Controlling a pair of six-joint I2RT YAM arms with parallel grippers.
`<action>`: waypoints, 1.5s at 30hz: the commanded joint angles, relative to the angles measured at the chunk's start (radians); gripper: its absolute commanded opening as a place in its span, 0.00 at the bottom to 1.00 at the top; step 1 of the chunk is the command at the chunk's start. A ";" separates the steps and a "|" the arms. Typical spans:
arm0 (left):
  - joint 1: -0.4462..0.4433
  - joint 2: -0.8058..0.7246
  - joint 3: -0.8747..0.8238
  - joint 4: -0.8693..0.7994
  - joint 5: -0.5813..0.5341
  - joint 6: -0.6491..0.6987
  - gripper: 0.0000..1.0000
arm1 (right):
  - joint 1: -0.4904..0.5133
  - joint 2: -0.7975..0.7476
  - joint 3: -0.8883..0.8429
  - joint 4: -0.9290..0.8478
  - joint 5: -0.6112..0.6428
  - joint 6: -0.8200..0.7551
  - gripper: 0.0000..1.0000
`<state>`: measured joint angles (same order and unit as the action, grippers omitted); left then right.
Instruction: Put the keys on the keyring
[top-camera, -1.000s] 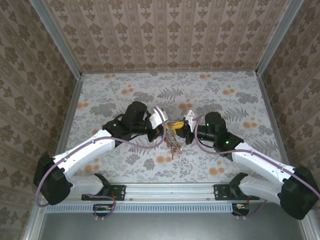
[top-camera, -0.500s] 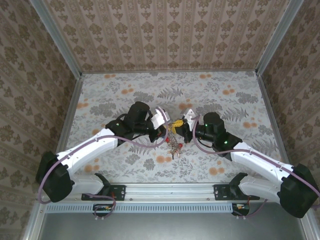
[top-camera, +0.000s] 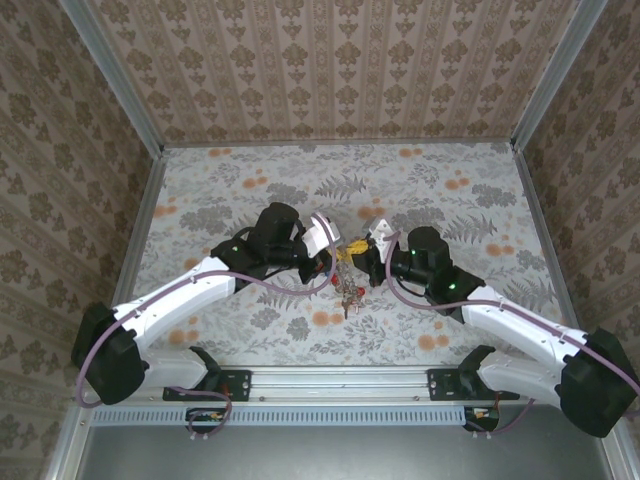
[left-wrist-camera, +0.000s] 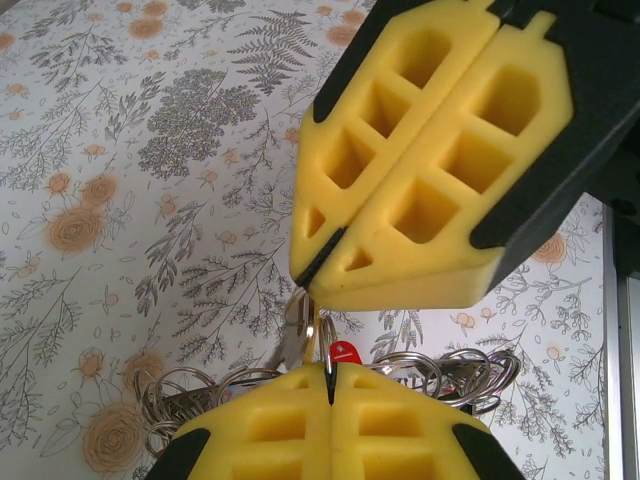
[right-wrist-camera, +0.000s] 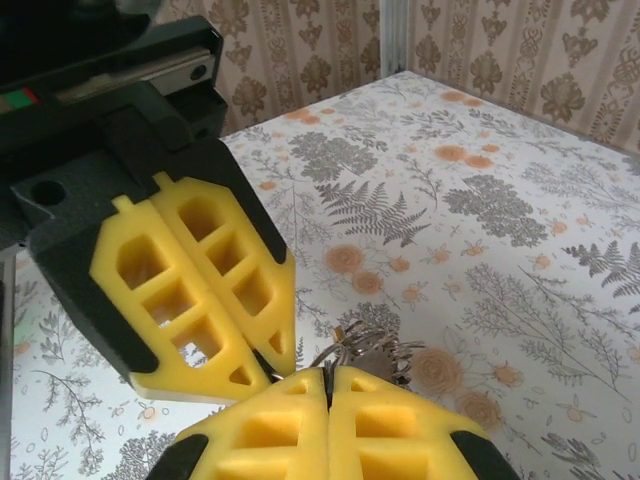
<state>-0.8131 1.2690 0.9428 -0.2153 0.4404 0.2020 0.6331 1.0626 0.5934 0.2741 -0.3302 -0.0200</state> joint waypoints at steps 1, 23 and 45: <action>-0.008 -0.013 0.028 0.056 0.008 0.001 0.00 | 0.001 -0.038 -0.014 0.016 -0.047 -0.003 0.00; 0.015 -0.044 0.009 0.033 0.017 0.034 0.00 | -0.036 -0.099 -0.037 -0.081 0.026 -0.048 0.00; 0.000 -0.002 0.048 0.056 0.008 0.004 0.00 | -0.015 -0.009 0.005 0.061 -0.063 0.043 0.00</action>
<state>-0.8047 1.2636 0.9432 -0.2146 0.4404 0.2203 0.6086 1.0527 0.5674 0.2790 -0.3683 -0.0021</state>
